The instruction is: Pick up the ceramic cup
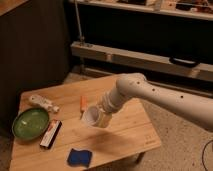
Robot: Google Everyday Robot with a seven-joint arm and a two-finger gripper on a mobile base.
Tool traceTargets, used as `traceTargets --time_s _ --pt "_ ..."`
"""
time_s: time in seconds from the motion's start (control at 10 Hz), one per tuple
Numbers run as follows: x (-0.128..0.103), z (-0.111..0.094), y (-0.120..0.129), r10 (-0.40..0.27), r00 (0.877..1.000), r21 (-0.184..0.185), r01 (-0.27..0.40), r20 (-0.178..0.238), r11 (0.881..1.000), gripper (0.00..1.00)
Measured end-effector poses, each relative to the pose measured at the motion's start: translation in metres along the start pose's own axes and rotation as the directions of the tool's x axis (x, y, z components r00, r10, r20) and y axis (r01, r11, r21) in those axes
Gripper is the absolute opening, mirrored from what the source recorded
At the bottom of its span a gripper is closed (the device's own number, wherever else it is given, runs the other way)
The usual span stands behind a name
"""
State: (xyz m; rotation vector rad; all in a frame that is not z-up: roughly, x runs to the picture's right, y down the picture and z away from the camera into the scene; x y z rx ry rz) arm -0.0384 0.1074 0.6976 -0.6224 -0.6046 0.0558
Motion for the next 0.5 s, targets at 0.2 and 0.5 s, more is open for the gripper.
traceTargets --time_s 0.2,0.5 --pt "-0.013 -0.016 -0.013 0.006 0.998 0.03 -0.008 0.064 1.0 0.0" --pt "-0.025 -0.034 -0.021 0.003 0.995 0.059 -0.009 0.097 0.998 0.0"
